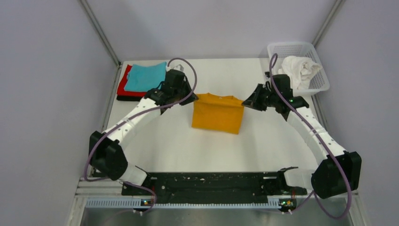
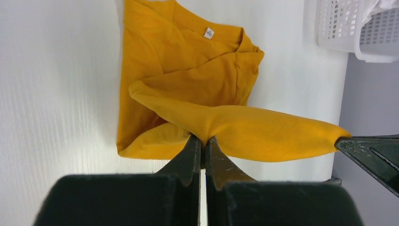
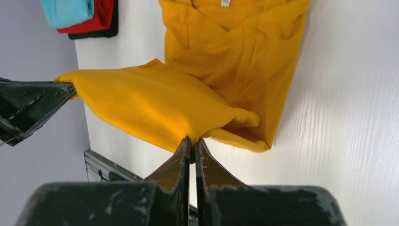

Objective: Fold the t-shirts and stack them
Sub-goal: Fold the long partially folded tshirt into a neat square

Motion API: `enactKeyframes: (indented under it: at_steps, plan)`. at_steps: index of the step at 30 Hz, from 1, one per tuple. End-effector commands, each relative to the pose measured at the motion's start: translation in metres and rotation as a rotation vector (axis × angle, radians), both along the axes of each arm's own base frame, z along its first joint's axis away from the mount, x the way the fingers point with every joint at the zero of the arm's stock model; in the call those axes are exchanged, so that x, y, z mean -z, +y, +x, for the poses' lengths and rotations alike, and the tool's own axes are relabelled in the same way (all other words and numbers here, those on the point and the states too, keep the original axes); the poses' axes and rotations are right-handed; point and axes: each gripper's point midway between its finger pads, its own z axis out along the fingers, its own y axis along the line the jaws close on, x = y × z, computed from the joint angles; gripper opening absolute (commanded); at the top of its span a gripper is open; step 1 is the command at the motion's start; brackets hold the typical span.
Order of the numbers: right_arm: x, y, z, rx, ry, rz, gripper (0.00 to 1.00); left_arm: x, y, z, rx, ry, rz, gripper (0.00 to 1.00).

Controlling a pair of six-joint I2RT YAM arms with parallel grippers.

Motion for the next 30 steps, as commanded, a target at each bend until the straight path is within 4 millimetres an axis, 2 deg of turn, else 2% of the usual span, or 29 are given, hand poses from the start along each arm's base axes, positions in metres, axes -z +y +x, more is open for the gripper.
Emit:
enactKeyframes:
  at_steps: [1,7,16,22,23,24,25,27,28,30]
  plan:
    - [-0.011,-0.009,0.033,0.019,-0.073,-0.004,0.00,-0.015,-0.006,0.035,0.054,-0.056,-0.009,0.00]
    - [0.014,-0.018,0.061,0.045,-0.033,0.015,0.00,0.016,-0.009,0.076,0.076,0.020,0.019,0.00]
    - [0.062,-0.023,0.125,0.066,-0.031,0.006,0.00,0.055,-0.012,0.130,0.091,0.066,-0.031,0.00]
    - [0.089,-0.026,0.151,0.085,-0.006,-0.021,0.00,0.075,-0.016,0.154,0.113,0.083,-0.026,0.00]
    - [0.091,-0.029,0.155,0.097,-0.005,-0.031,0.01,0.079,-0.015,0.157,0.109,0.089,-0.025,0.05]
    - [0.094,-0.031,0.158,0.110,-0.002,-0.041,0.07,0.081,-0.015,0.159,0.110,0.096,-0.028,0.18]
    - [0.095,-0.033,0.162,0.120,-0.004,-0.049,0.20,0.081,-0.016,0.162,0.112,0.097,-0.034,0.34]
    - [0.092,-0.035,0.170,0.127,-0.015,-0.053,0.55,0.078,-0.016,0.166,0.113,0.087,-0.042,0.55]
    - [0.089,-0.035,0.173,0.122,-0.025,-0.058,0.66,0.073,-0.015,0.167,0.110,0.075,-0.044,0.65]
    - [0.080,-0.034,0.177,0.106,-0.042,-0.060,0.82,0.066,-0.014,0.167,0.104,0.054,-0.049,0.90]
